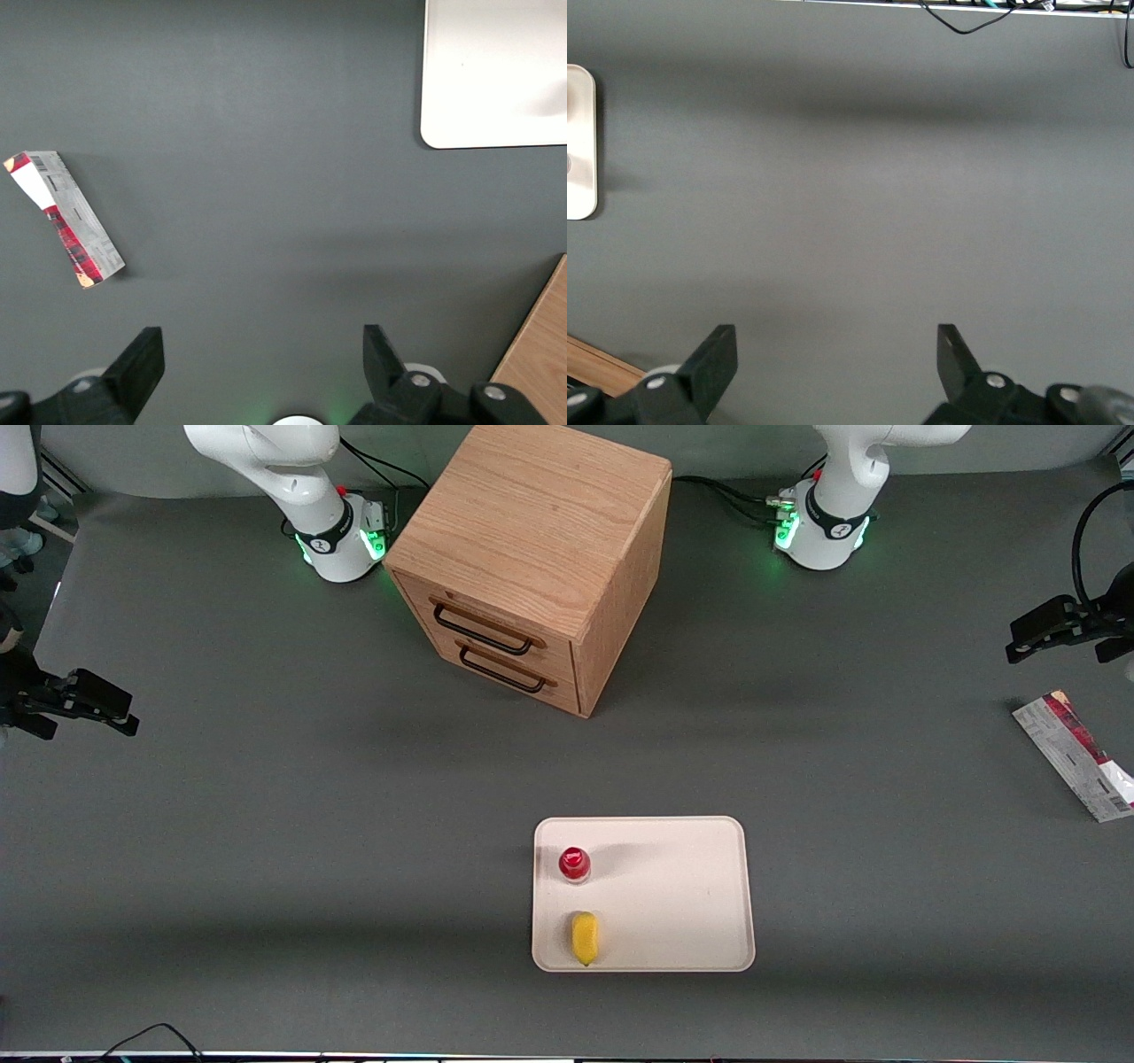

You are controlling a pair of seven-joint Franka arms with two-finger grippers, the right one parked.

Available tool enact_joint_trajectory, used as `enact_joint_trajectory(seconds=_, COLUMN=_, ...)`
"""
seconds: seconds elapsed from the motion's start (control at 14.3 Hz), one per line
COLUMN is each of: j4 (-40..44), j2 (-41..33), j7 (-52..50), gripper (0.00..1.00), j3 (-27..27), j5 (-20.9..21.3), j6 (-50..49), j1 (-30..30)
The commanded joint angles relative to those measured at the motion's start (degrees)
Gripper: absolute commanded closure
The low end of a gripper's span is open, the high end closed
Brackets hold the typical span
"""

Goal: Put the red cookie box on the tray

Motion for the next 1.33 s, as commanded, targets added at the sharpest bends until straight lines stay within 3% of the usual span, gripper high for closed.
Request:
enact_joint_trajectory(seconds=0.0, j4=0.55, j2=0.24, j7=-1.03, gripper=0.00, j3=-0.71, j5=-1.14, j6=-0.89, j1=0.95)
enact_joint_trajectory(seconds=0.21, j4=0.54, j2=1.38, j7=-0.14, gripper=0.00, j3=-0.36, j5=-0.01, j6=1.21, j1=1.74)
enact_joint_trajectory(seconds=0.56, j4=0.28, j2=8.49, j7=4.58, gripper=0.00, j3=0.51, j5=0.88, j6=9.02, j1=11.92)
enact_joint_trajectory(seconds=0.91, j4=0.02, j2=18.77, j7=17.42, gripper=0.00, j3=13.42, j5=-0.09, j6=22.03, j1=13.61)
enact_joint_trajectory(seconds=1.26, j4=-4.45, j2=22.56, j7=25.34, gripper=0.00, j3=14.41, j5=-7.38, j6=27.48, j1=21.25)
